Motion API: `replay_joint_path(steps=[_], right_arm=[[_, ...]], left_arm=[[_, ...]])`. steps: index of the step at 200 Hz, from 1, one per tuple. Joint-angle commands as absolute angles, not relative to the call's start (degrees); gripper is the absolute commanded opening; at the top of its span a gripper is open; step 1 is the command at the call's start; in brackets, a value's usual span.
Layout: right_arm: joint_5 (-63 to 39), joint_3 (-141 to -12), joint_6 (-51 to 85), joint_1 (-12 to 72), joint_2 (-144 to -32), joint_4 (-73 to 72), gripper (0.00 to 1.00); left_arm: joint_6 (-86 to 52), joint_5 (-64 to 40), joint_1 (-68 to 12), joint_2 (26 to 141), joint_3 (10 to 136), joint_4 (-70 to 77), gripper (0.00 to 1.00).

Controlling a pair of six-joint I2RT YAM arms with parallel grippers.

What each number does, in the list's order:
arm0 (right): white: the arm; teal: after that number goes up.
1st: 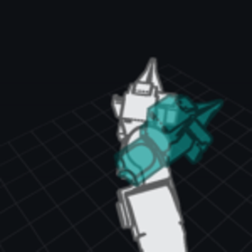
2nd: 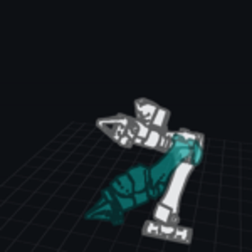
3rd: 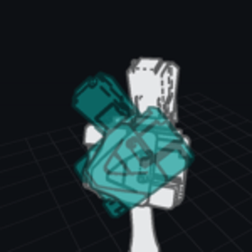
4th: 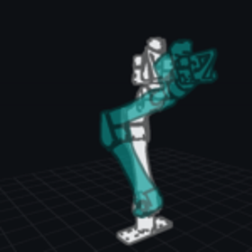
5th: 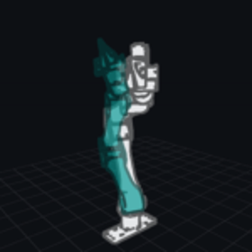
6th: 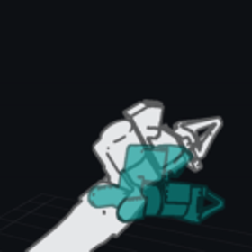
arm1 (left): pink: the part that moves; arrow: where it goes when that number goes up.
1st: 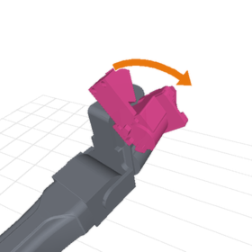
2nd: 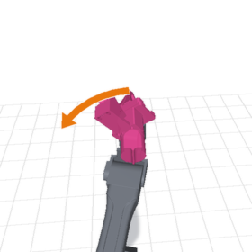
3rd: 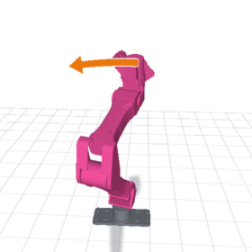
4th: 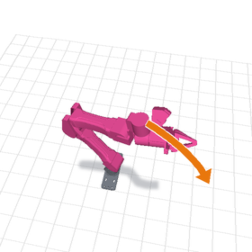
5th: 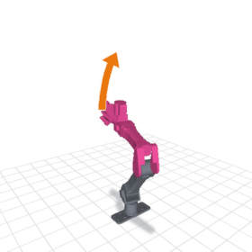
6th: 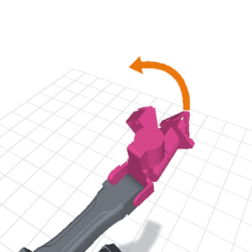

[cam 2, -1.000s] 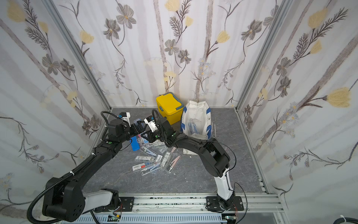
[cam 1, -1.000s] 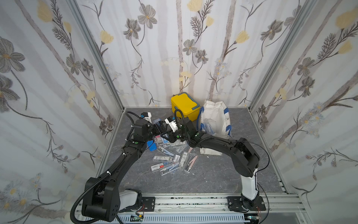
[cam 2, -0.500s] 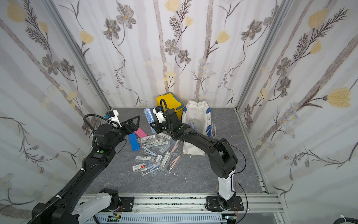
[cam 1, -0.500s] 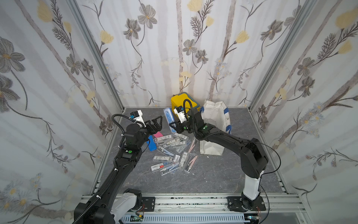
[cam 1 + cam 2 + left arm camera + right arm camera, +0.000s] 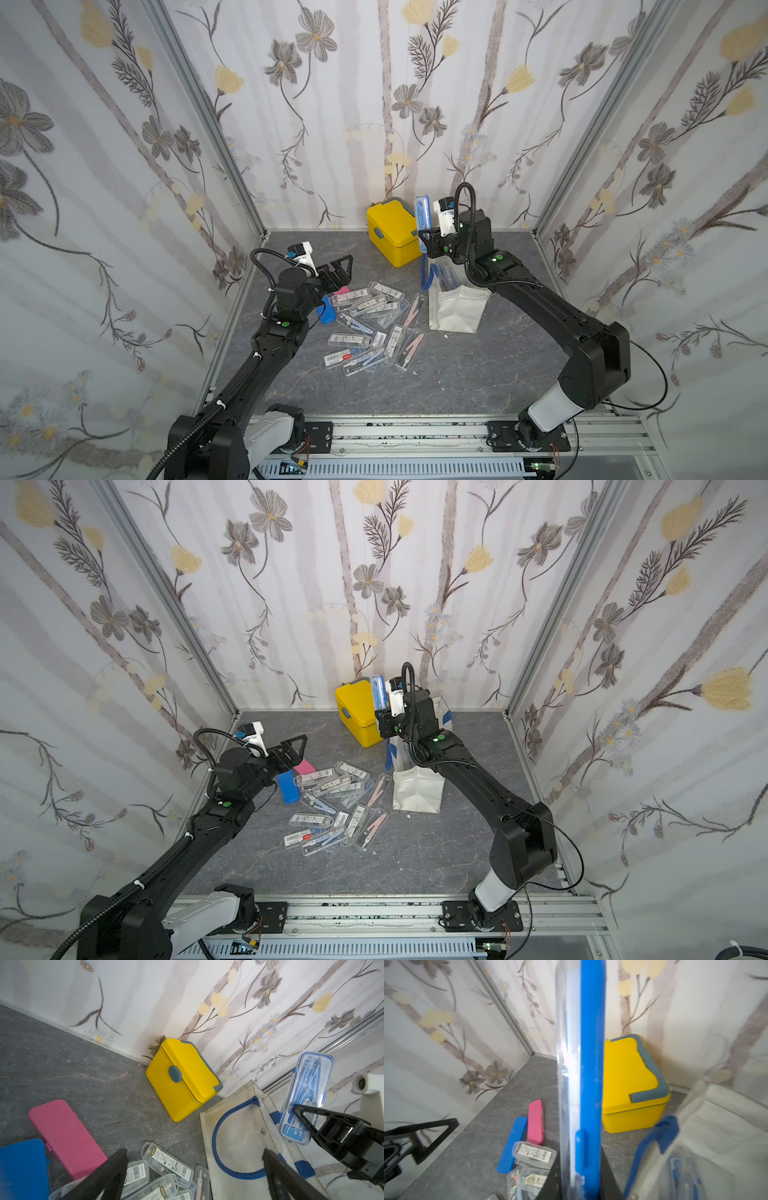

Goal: Put the compass set into the canvas bag
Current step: Place the compass set in the canvas bag.

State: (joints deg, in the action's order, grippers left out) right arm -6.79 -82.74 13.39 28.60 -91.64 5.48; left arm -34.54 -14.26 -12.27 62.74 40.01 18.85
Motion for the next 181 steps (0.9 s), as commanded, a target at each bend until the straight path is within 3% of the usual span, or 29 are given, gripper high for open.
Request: replay_joint_path(steps=[1, 96, 181], right_arm=[[-5.21, -80.71, 12.67, 26.73, -88.71, 8.03, 0.13], [-0.04, -76.52, 9.41, 20.59, -91.05, 16.19, 0.13], [4.65, -86.75, 5.47, 20.35, -107.39, 25.58, 0.13]], left_arm=[[-35.18, -16.18, -12.22, 64.02, 40.34, 21.87, 1.00], [-35.42, -17.26, -12.21, 67.15, 40.21, 22.05, 1.00], [-34.83, -16.27, -12.18, 66.45, 38.98, 20.84, 1.00]])
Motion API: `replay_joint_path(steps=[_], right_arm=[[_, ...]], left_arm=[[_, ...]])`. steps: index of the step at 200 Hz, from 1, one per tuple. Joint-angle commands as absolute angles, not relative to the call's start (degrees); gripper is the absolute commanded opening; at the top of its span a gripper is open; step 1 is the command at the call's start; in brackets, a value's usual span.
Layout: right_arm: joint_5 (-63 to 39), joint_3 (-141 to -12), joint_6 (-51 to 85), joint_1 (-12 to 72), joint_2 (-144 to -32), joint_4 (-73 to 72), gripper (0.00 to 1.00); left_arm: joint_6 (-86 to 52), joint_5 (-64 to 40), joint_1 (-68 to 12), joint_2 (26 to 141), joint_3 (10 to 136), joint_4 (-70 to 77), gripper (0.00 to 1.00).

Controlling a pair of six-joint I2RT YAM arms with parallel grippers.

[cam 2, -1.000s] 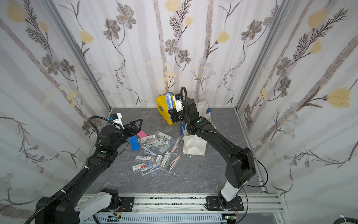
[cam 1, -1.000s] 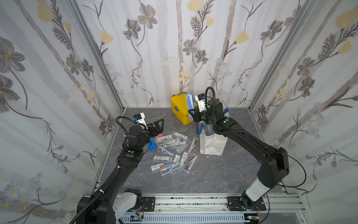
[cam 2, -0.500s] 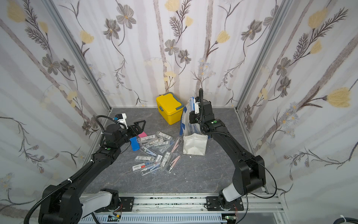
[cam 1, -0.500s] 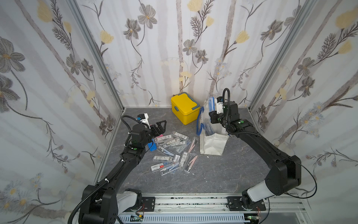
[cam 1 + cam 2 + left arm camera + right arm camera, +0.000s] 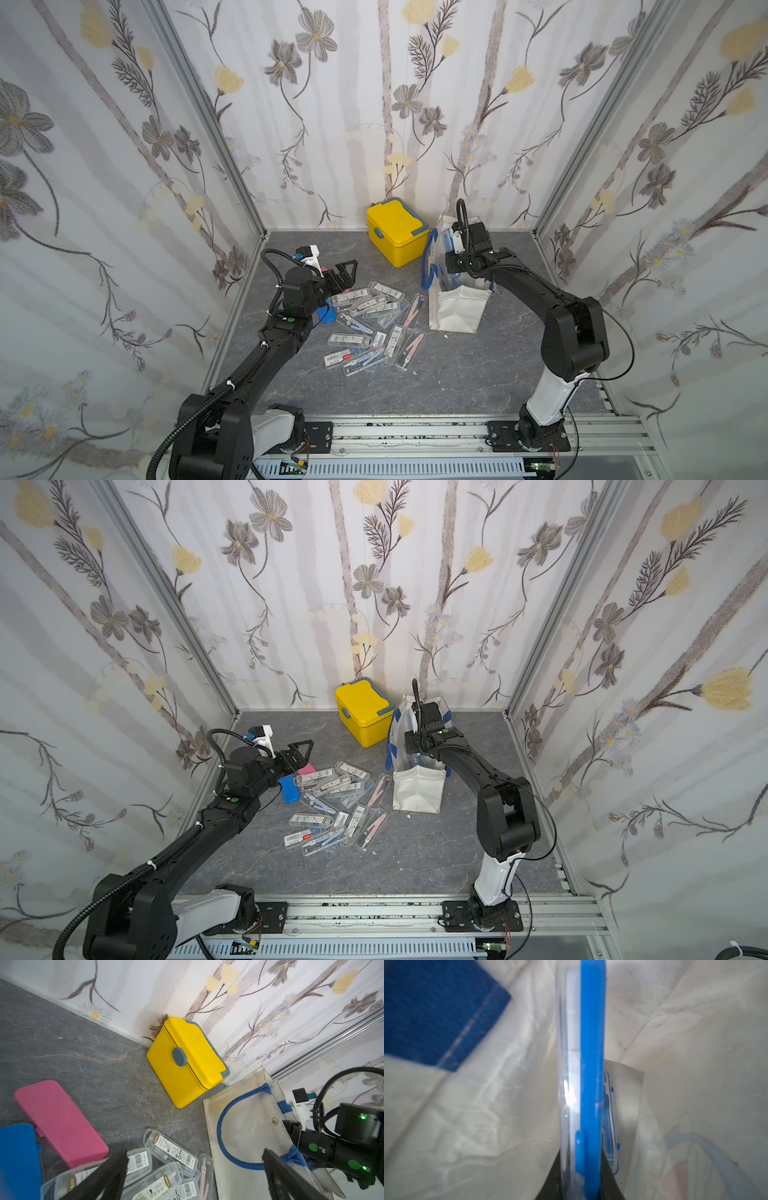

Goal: Put the compass set into the canvas bag
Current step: Place the compass set in the canvas bag.

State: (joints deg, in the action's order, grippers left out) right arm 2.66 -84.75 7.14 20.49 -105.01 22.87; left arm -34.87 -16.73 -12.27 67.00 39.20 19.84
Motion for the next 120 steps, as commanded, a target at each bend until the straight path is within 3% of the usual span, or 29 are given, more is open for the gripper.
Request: replay_joint_path(steps=[1, 54, 120], right_arm=[[4.65, -86.83, 5.41, 20.37, -107.62, 25.66, 0.13], [4.14, -89.47, 5.16, 20.32, -113.98, 27.51, 0.13], [3.90, -91.93, 4.46, 19.99, -119.77, 28.74, 0.22]], left_arm=[[-34.82, -16.22, -12.20, 66.45, 38.91, 20.79, 1.00], [-34.37, -15.73, -12.21, 66.53, 38.59, 20.04, 1.00], [-35.03, -13.74, -12.17, 68.29, 39.09, 15.59, 1.00]])
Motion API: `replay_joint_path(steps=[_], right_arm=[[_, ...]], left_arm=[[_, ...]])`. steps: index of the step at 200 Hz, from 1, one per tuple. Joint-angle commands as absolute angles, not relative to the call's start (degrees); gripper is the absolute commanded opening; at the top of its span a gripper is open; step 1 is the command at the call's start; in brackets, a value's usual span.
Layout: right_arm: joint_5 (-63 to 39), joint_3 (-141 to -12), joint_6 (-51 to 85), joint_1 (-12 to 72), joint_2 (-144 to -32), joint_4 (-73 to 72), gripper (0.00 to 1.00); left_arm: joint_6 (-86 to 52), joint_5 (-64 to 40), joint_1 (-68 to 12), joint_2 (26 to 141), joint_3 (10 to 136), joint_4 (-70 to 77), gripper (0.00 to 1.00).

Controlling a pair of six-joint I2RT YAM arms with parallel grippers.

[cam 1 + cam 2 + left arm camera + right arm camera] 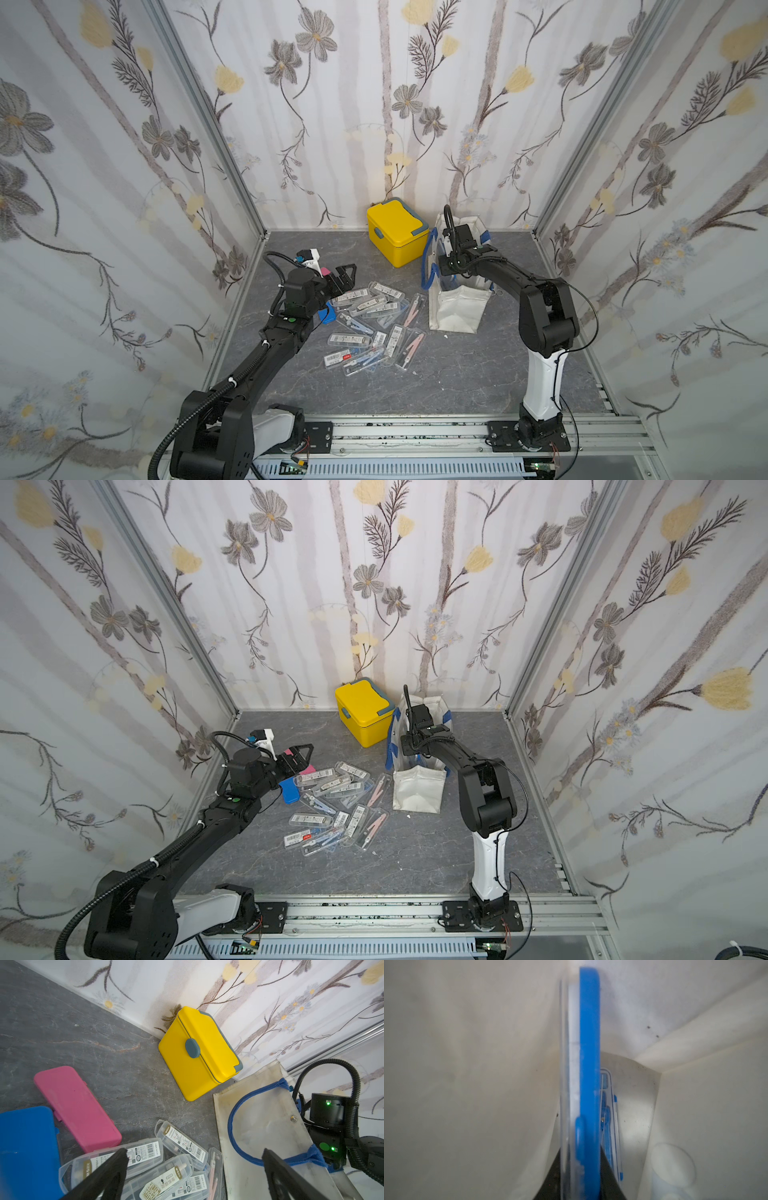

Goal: Put the compass set into the canvas bag
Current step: Place the compass set in the canvas bag.

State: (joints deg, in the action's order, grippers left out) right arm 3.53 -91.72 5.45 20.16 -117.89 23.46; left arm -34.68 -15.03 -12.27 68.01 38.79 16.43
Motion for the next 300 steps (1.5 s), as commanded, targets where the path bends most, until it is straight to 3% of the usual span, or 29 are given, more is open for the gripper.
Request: replay_joint_path(steps=[1, 83, 205, 277, 300], right_arm=[[3.89, -91.93, 4.47, 19.97, -119.74, 28.70, 0.21], [2.40, -92.81, 5.01, 19.91, -118.04, 27.43, 0.38], [-1.58, -92.91, 6.05, 19.48, -110.19, 23.48, 0.73], [-1.79, -91.35, 6.60, 19.07, -102.89, 20.08, 0.82], [-3.12, -89.23, 6.63, 18.98, -99.25, 17.72, 0.94]], left_arm=[[-35.00, -13.64, -12.19, 68.33, 39.10, 15.53, 1.00], [-34.72, -13.55, -12.22, 69.55, 38.95, 14.84, 1.00], [-34.30, -12.13, -12.20, 69.69, 38.34, 12.57, 1.00], [-34.35, -11.96, -12.22, 70.40, 38.34, 12.39, 1.00], [-34.44, -11.44, -12.19, 70.65, 38.35, 12.22, 1.00]])
